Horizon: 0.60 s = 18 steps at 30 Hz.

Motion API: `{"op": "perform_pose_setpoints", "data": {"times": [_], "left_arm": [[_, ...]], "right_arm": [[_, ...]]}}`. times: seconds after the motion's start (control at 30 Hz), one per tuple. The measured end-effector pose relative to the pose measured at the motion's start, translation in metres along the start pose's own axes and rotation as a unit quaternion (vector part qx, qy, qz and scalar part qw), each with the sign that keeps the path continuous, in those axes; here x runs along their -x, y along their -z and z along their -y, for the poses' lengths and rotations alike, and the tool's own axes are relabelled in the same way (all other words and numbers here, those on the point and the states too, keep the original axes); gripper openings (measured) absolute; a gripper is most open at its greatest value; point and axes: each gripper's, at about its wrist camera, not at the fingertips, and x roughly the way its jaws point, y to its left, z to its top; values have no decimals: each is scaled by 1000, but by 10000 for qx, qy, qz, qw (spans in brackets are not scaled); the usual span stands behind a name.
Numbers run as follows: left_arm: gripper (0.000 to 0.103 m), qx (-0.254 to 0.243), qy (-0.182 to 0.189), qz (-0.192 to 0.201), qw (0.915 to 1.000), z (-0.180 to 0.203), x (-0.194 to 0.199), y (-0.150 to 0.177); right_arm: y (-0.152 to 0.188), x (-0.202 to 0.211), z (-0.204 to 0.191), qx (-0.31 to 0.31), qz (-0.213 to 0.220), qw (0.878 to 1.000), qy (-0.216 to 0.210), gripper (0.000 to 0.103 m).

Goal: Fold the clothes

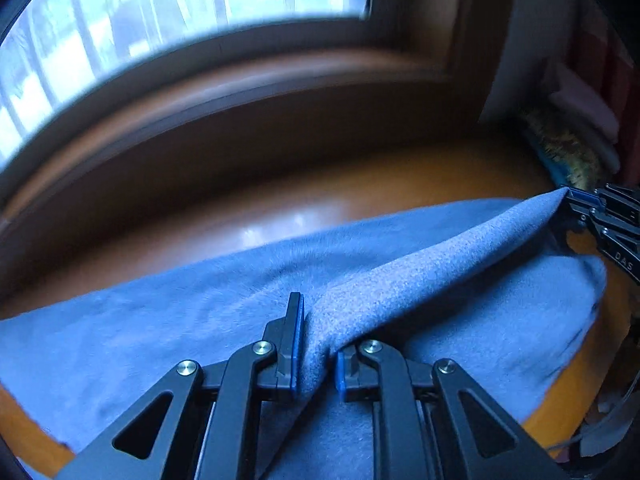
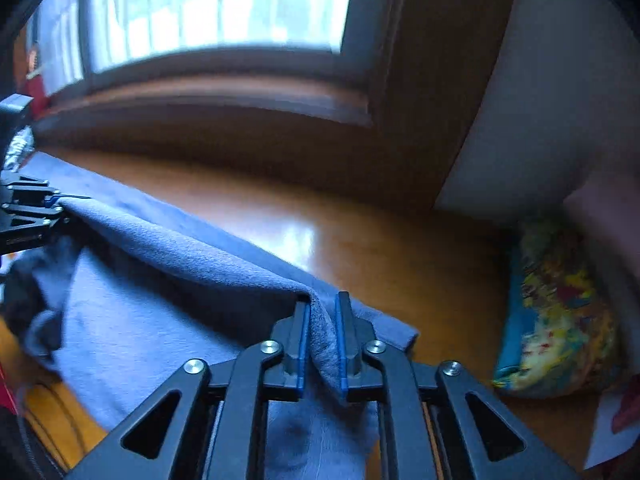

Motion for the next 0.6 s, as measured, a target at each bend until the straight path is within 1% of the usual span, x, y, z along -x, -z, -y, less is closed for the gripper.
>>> {"op": "perform_pose_setpoints", "data": {"times": [0.03, 0.07, 0.1, 0.13, 0.17, 0.2, 0.27, 0.3, 0.37, 0.43, 0.53, 0.6], "left_arm": [[12, -20, 19, -50, 10000, 0, -5, 0], [12, -39, 38, -100, 9999, -1, -11, 0], [12, -59, 57, -150, 9999, -1, -16, 0], [13, -78, 76, -200, 9997, -2, -22, 0], [16, -96, 94, -244, 9996, -3, -27, -1], [20, -92, 95, -218, 9997, -4, -27, -1], [25, -41, 119, -202, 9997, -9, -27, -3], [25, 25, 192, -211, 9996, -12, -27, -4], [25, 118, 307, -224, 9992, -17, -27, -6], [25, 107, 338, -236, 9991, -18, -27, -8], [25, 62, 370, -257, 9990, -18, -26, -11], [25, 96, 477, -245, 9985, -20, -23, -14]], "right_arm": [[0, -5, 3, -89, -65, 9999, 51, 26], [0, -5, 6, -191, -71, 9997, 93, 34], [1, 0, 11, -312, -28, 9994, 136, 42], [1, 6, 15, -404, 8, 9991, 160, 46], [3, 13, 21, -512, 43, 9985, 185, 56], [5, 22, 27, -631, 95, 9977, 230, 61], [12, 40, 40, -869, 227, 9956, 278, 63], [15, 44, 47, -984, 276, 9945, 227, 63], [22, 43, 58, -1267, 230, 9917, 25, 63], [24, 32, 64, -1444, 142, 9892, -231, 63], [23, 18, 60, -1271, 269, 9904, -469, 63], [21, 9, 55, -1056, 360, 9929, -403, 63]]}}
